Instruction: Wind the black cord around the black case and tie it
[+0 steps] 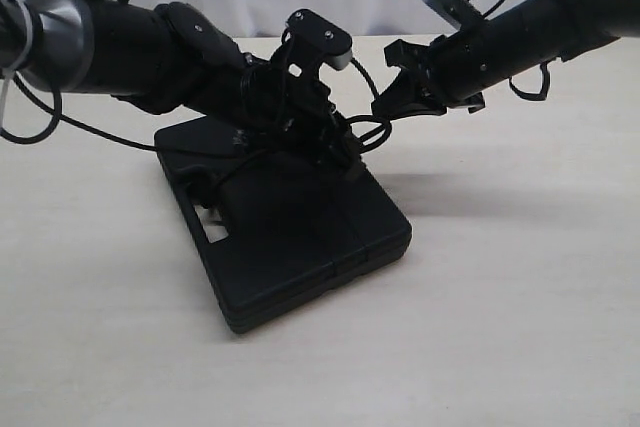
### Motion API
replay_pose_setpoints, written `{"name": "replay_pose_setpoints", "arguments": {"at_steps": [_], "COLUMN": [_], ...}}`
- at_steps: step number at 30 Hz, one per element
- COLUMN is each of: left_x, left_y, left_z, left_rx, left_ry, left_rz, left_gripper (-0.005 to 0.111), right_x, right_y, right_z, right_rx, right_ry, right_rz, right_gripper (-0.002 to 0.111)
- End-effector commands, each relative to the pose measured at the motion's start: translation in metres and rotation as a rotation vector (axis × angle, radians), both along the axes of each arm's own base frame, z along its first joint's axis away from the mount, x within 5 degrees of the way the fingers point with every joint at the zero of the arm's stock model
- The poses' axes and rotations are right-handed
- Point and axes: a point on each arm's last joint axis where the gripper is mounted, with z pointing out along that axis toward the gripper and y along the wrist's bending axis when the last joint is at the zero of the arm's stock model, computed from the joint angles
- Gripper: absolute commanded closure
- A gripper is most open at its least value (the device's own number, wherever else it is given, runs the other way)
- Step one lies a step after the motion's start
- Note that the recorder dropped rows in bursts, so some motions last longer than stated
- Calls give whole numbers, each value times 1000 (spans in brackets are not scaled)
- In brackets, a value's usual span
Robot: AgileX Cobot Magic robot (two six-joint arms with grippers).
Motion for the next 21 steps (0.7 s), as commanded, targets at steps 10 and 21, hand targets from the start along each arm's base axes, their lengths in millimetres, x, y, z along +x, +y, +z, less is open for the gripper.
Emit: {"name": "replay_pose_setpoints", "arguments": {"at_steps": [10, 21], "left_x": [-10, -7], "left_y": [0, 7], "left_z": [11, 6], "left_rx": [24, 129], "left_ry": [29, -3], "left_rz": [-93, -85], "left_gripper": [88, 85], "right_x": [1, 1], "right_y": [0, 0], "right_z": [2, 2], "right_rx": [-13, -11], "right_ry": [-31, -29], "right_rz": [18, 21], "right_gripper": [104, 104]}}
